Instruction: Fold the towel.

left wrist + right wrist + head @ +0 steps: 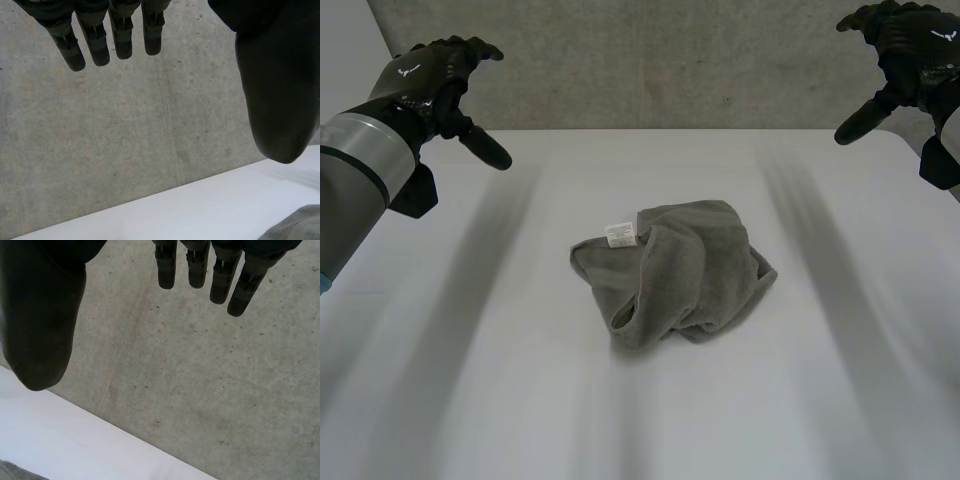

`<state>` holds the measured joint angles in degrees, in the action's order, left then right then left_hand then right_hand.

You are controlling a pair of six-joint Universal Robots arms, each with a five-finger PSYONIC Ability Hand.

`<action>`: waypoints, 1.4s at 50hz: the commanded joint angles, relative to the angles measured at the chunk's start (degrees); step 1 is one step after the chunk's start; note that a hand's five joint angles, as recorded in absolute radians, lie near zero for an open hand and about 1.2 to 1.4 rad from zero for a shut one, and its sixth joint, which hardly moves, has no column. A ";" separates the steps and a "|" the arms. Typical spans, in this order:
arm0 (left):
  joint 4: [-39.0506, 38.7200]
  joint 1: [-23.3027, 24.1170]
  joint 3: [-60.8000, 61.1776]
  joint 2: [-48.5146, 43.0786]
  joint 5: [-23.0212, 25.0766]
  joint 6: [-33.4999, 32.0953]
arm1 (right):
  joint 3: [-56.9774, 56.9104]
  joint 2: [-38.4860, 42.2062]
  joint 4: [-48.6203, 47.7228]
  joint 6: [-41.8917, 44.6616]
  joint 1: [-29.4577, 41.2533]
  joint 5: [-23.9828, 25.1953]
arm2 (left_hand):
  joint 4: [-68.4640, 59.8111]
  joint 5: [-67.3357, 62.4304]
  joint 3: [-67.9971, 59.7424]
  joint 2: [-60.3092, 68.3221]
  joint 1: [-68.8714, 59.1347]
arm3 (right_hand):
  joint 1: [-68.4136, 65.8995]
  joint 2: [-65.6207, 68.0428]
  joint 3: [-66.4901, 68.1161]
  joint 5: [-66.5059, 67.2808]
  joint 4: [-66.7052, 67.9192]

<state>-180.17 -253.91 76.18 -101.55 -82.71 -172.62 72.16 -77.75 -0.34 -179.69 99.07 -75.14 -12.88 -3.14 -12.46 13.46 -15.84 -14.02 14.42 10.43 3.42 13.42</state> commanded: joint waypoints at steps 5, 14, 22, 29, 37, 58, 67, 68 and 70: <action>0.00 0.08 0.20 -0.23 0.09 0.00 | -0.09 -0.03 -0.10 0.04 -0.02 0.08 | 2.88 3.14 2.46 -3.46 5.84 | 4.02 -4.42 -0.43 -3.42 -3.42; -0.09 0.08 0.55 -0.49 0.26 0.09 | 0.00 0.23 -0.10 0.39 -0.02 1.22 | 2.88 3.14 2.46 -3.46 5.84 | 4.02 -4.42 -0.43 -3.42 -3.42; -0.18 3.05 3.44 -0.84 0.79 0.62 | -0.97 1.72 0.33 3.28 0.42 10.51 | 2.88 2.92 2.46 -3.25 5.63 | 4.02 -4.42 -0.43 -3.42 -3.42; -1.23 10.10 7.14 -5.41 1.06 0.18 | -2.29 5.15 0.60 11.73 0.86 20.74 | 2.88 2.92 2.46 -3.25 5.63 | 4.02 -4.42 -0.43 -3.42 -3.42; -0.97 13.09 9.34 -12.62 1.49 -0.53 | -9.75 17.88 3.58 24.10 6.91 24.78 | 2.88 1.58 2.46 -1.90 4.28 | 4.02 -4.42 -0.43 -3.42 -3.42; -5.80 13.96 15.14 -18.42 1.94 -3.96 | -15.65 33.71 10.88 39.41 16.15 25.13 | 2.88 -7.32 2.46 7.00 -4.61 | 3.62 -4.01 -0.43 -3.01 -3.42; -7.04 15.54 12.25 -21.32 2.37 0.96 | -15.91 32.32 16.06 47.67 16.15 23.73 | 2.88 -48.65 2.46 48.32 -45.94 | -45.77 45.37 -0.43 46.37 -3.42; -7.04 15.55 12.24 -21.32 2.37 0.97 | -15.91 32.31 16.07 47.68 16.15 23.73 | 2.88 -48.72 2.46 48.39 -46.01 | -45.85 45.46 -0.43 46.45 -3.42; -7.21 15.72 11.63 -21.32 2.46 1.23 | -14.86 28.46 16.68 47.85 15.89 21.98 | 2.88 -52.59 2.46 52.26 -49.88 | -54.74 54.35 -0.43 55.34 -3.42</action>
<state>-187.15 -238.98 89.46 -122.25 -80.61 -172.88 56.46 -44.34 14.38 -134.62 115.58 -50.75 -12.88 -50.33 -12.46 60.89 -60.63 -54.10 55.49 10.43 44.11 13.42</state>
